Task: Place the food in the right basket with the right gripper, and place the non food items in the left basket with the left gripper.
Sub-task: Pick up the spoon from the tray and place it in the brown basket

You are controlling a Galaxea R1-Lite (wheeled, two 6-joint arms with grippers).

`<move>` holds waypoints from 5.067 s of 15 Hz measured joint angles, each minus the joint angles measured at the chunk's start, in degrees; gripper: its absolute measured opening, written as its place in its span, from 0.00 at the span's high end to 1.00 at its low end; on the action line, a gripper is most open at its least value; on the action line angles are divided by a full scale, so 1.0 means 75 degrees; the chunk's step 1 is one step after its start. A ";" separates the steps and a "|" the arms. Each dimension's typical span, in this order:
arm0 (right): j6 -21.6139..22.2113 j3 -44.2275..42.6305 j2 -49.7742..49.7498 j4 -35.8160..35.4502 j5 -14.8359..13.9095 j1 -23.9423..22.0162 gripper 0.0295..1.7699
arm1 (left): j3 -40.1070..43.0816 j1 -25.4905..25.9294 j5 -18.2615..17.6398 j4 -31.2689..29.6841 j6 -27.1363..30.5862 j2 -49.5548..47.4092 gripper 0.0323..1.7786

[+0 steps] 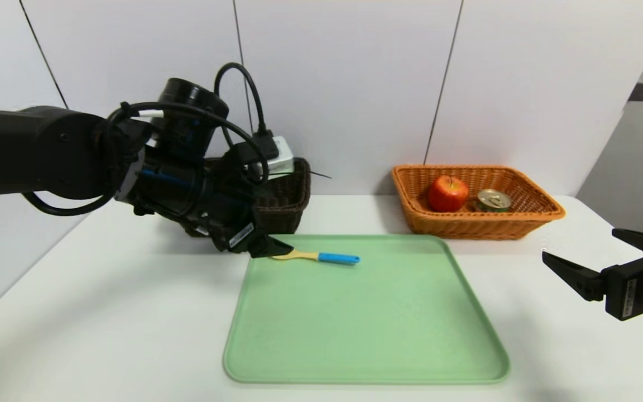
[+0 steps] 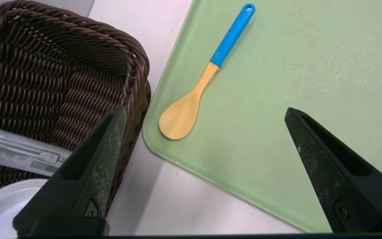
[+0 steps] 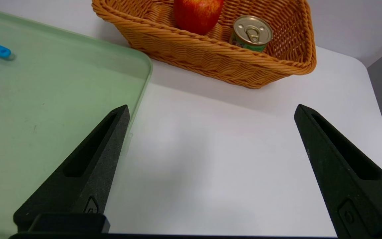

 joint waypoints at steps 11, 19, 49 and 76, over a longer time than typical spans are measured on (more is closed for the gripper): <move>0.0109 0.0226 -0.0015 -0.0008 0.0221 0.0063 0.03 | -0.0172 -0.0332 -0.0699 -0.1406 0.1164 0.1343 0.05; 0.0106 0.0299 0.0015 -0.0008 0.0231 0.0070 0.03 | -0.0148 -0.0489 -0.0871 -0.1370 0.1190 0.1749 0.05; 0.0128 0.0465 0.0106 -0.0008 0.0497 0.0210 0.03 | -0.4101 -0.0423 0.0011 0.2885 0.2180 0.3186 0.05; 0.0128 0.0398 0.0228 -0.0008 0.0543 0.0421 0.03 | -0.2841 -0.0639 -0.0015 0.1949 0.2050 0.3054 0.05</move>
